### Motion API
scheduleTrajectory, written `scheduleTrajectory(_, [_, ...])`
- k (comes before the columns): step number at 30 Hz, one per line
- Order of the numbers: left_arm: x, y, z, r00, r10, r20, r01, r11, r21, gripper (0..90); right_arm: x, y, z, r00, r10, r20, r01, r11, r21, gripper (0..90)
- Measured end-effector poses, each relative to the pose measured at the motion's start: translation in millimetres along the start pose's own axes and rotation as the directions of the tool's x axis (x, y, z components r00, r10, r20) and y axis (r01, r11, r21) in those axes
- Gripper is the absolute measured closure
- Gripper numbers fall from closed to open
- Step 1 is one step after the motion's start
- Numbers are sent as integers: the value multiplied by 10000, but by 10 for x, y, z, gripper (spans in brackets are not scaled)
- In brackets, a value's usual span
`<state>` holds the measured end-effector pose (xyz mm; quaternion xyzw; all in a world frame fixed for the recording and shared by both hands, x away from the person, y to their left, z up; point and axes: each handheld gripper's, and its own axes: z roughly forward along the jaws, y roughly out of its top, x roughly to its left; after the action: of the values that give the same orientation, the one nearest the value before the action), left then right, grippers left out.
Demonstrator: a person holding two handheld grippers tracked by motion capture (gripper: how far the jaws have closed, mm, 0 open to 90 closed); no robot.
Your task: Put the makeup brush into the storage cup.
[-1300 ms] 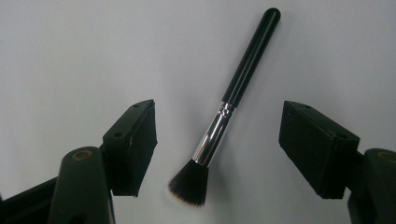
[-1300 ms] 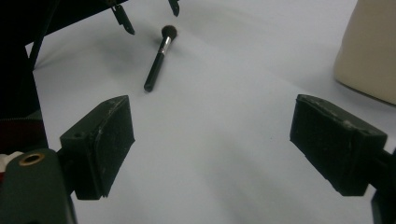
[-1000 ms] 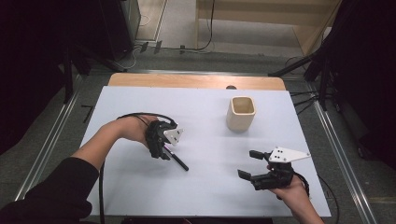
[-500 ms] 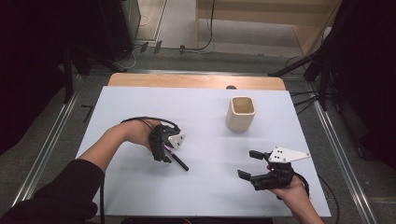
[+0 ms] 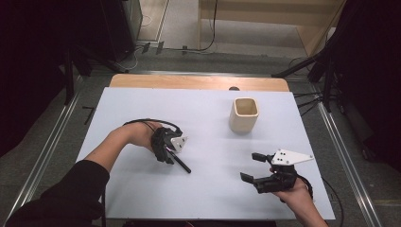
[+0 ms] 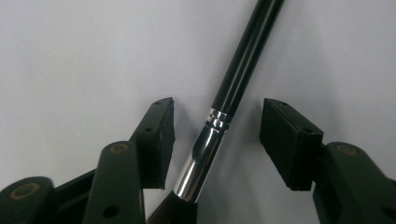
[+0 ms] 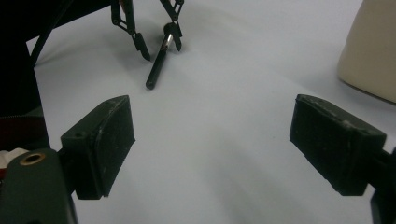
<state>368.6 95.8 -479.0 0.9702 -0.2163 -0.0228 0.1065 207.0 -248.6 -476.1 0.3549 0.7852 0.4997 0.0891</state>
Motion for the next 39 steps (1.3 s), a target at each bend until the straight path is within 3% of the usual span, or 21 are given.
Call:
scheduleTrajectory(3, [18,8,-7,10000,-6,65,5,9999,112,495,-1,-1,1,10000,9,-1,-9,10000,18,150])
scheduleTrajectory(5, [20,10,-10,10000,13,18,-13,9999,106,558,-1,-1,2,10000,-5,3,5,10000,24,150])
scheduleTrajectory(13, [-6,17,-22,9988,470,95,-472,9988,142,716,1,-1,0,10000,11,-44,-11,10000,22,158])
scheduleTrajectory(18, [-16,9,-19,9998,128,170,-127,9999,-34,787,8,-2,8,10000,-8,-98,9,10000,57,162])
scheduleTrajectory(26, [1,-28,-27,9992,-332,232,338,9990,-298,792,8,-1,6,9999,-12,-105,13,10000,46,162])
scheduleTrajectory(28, [19,-48,-51,9992,-357,-153,352,9990,-273,791,7,-1,6,9999,-4,-107,5,10000,40,162])
scheduleTrajectory(33, [42,-104,-149,9935,-1124,-191,1106,9910,-747,791,11,1,5,9999,-34,-132,35,10000,37,167])
scheduleTrajectory(35, [42,-110,-193,9864,-1639,-125,1623,9833,-819,791,10,0,8,9999,-40,-143,41,10000,45,167])
scheduleTrajectory(39, [42,-117,-257,9639,-2660,104,2658,9594,-943,792,11,0,10,9999,-40,-156,41,10000,53,167])
